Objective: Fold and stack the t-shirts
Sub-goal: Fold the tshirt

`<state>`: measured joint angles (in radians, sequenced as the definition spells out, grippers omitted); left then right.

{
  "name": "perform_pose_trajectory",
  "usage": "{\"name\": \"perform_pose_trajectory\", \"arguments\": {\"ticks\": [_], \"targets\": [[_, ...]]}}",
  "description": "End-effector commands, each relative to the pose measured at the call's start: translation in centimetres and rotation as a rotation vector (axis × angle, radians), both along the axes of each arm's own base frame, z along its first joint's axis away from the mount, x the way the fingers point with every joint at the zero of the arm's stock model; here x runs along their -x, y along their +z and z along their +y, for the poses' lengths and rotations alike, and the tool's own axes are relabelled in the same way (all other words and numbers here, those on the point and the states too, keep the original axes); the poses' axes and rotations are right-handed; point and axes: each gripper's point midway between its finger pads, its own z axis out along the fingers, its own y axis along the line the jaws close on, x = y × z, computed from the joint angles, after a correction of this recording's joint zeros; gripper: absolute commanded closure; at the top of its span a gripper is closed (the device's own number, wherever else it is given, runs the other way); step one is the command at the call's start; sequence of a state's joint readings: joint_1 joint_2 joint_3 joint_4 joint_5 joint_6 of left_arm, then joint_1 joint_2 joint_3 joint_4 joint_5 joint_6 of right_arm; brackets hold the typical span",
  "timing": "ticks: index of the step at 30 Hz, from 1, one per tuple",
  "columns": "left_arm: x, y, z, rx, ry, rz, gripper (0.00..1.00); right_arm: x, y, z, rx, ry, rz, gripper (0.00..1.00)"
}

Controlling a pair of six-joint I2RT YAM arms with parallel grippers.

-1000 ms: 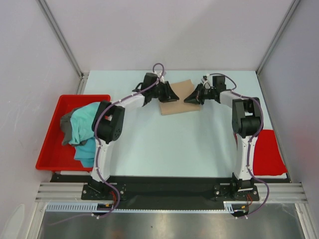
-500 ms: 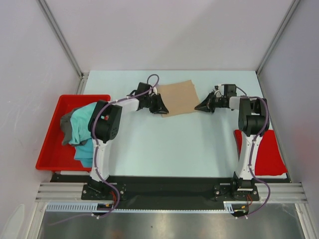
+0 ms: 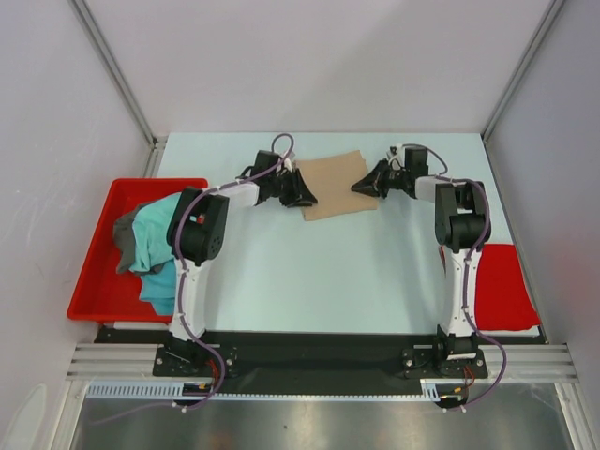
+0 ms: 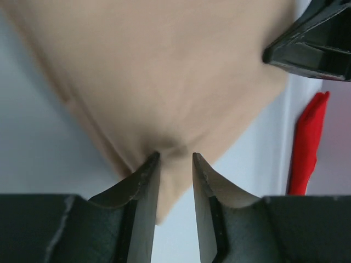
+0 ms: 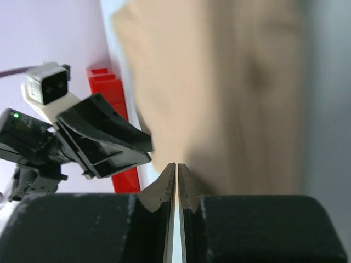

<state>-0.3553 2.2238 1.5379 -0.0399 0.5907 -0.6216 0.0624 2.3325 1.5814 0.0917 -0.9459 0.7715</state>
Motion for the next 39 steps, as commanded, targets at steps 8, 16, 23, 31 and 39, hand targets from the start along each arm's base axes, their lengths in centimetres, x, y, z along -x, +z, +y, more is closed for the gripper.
{"name": "perform_pose_trajectory", "arguments": {"ticks": [8, 16, 23, 31, 39], "targets": [[-4.4, 3.3, 2.4, -0.002, 0.031, -0.093, 0.56, -5.8, 1.9, -1.4, -0.049, -0.083, -0.061, 0.91], [-11.6, 5.0, 3.8, 0.126, 0.16, -0.101, 0.55, -10.7, 3.0, -0.3, -0.144, -0.159, -0.08, 0.91], [-14.1, 0.8, 4.4, 0.212, 0.226, -0.053, 0.55, -12.6, -0.7, 0.2, -0.138, -0.215, -0.042, 0.91], [-17.6, 1.8, 7.3, 0.075, 0.281, -0.086, 0.53, -15.3, -0.6, -3.9, -0.08, -0.322, -0.058, 0.9], [-12.8, 11.3, 6.5, -0.203, 0.193, -0.277, 0.39, -12.9, 6.0, -7.2, 0.078, -0.298, -0.075, 0.77]]}}
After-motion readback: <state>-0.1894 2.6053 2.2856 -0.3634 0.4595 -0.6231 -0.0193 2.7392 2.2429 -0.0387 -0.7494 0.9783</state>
